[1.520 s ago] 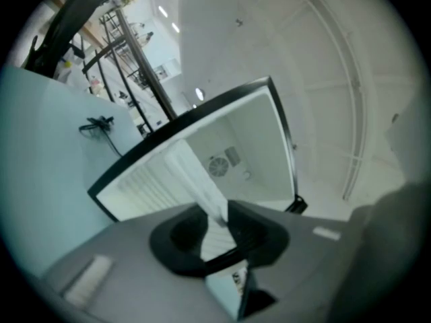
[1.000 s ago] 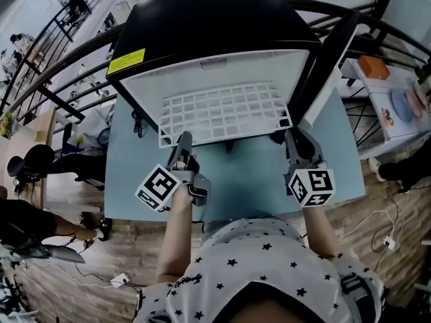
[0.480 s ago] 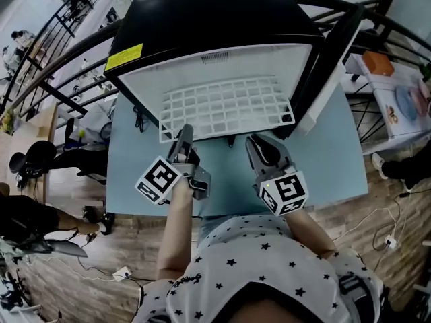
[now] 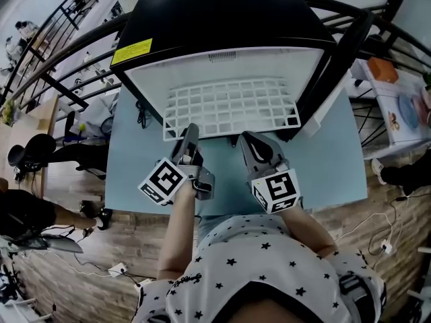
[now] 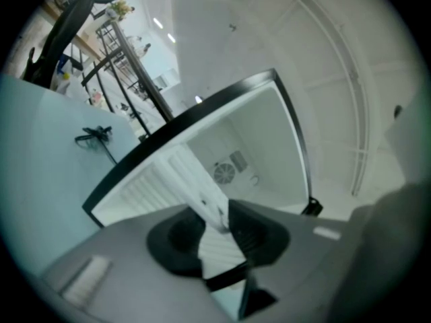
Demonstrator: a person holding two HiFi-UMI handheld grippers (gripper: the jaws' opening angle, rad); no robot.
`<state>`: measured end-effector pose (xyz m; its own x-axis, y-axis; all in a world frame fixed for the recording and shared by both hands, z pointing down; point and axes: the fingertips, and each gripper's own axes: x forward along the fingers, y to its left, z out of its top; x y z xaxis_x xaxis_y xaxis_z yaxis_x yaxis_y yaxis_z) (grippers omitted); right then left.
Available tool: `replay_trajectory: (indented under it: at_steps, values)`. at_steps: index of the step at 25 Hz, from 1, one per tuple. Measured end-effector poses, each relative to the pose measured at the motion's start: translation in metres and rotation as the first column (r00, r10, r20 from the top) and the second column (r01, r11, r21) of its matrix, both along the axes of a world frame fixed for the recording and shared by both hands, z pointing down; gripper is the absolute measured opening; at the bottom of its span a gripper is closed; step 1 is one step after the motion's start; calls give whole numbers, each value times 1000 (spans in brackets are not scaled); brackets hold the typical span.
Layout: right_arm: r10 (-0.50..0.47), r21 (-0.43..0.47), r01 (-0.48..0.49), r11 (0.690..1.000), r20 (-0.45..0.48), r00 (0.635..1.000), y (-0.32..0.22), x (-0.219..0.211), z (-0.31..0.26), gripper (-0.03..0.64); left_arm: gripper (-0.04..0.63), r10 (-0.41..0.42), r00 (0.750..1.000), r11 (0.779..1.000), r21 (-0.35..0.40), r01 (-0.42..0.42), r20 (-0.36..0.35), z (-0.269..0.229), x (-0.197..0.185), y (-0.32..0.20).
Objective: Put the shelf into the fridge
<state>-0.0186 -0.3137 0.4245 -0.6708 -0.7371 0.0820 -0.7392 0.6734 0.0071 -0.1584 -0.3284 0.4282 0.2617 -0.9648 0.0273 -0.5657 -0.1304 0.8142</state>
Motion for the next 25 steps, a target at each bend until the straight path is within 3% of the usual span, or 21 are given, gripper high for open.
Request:
replay_trajectory:
  at_steps: [7, 14, 19, 25]
  values:
    - [19, 4, -19, 1000, -34, 999, -2, 1, 1, 20, 108, -6, 1000, 1000, 4, 6, 6, 2, 4, 10]
    - [23, -5, -23, 1000, -29, 999, -5, -1, 3, 20, 113, -18, 997, 1000, 0, 18, 71, 7, 2, 21]
    - [35, -9, -35, 999, -13, 999, -16, -3, -1, 20, 101, 16, 983, 1000, -14, -13, 183, 12, 15, 32]
    - [45, -14, -45, 999, -3, 999, -35, -8, -7, 20, 68, 39, 976, 998, -51, -29, 216, 23, 20, 35]
